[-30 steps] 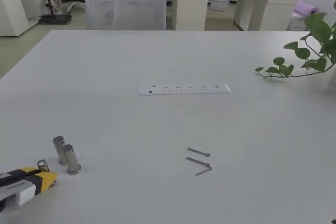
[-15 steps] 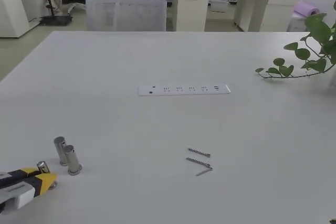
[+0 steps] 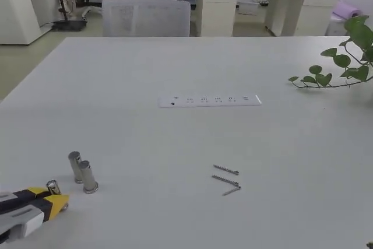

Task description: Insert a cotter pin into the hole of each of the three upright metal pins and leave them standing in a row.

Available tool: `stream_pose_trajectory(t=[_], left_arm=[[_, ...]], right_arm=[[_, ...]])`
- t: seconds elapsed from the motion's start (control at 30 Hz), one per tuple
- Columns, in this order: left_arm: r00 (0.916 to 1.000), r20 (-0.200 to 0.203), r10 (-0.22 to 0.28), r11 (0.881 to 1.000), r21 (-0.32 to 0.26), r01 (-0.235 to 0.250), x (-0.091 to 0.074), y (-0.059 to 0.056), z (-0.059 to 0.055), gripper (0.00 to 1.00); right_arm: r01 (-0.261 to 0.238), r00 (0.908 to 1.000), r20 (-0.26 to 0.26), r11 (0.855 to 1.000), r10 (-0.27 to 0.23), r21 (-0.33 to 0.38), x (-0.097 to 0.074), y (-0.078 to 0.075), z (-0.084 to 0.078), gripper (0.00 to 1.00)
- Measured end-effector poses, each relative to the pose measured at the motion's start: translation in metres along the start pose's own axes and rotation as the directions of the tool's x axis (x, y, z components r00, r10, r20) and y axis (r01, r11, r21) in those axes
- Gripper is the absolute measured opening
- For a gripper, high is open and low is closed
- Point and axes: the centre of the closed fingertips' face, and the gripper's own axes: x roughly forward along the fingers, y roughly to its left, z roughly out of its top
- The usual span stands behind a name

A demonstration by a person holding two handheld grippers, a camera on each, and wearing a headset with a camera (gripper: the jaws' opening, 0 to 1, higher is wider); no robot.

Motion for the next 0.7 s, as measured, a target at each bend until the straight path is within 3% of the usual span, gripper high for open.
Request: stream_pose_trajectory(t=[0.13,0.23,0.33,0.53,0.7], left_arm=[[1.0000,-0.003,0.003,1.000,0.017,-0.003,-0.007,-0.007,0.004,0.07],[0.9997,0.022,-0.008,0.999,-0.041,0.009,-0.012,-0.014,0.011,0.07],[0.9997,0.022,-0.001,0.999,-0.033,0.002,-0.016,-0.020,0.015,0.07],[0.9994,0.019,0.029,0.999,-0.035,-0.028,-0.024,-0.030,0.026,0.07],[0.9983,0.019,0.055,0.997,-0.046,-0.054,-0.029,-0.036,0.028,0.07]], right_arm=[[-0.011,0.9999,0.005,1.000,0.012,-0.005,0.001,0.003,0.001,0.98],[-0.020,0.9998,0.009,1.000,0.020,-0.003,0.002,0.004,0.001,0.98],[-0.028,0.9995,0.012,1.000,0.028,0.000,0.003,0.005,0.001,0.98],[-0.040,0.9991,0.011,0.999,0.041,-0.012,0.002,0.005,-0.001,0.97],[-0.050,0.9987,0.012,0.999,0.050,-0.015,0.003,0.005,-0.001,0.97]])
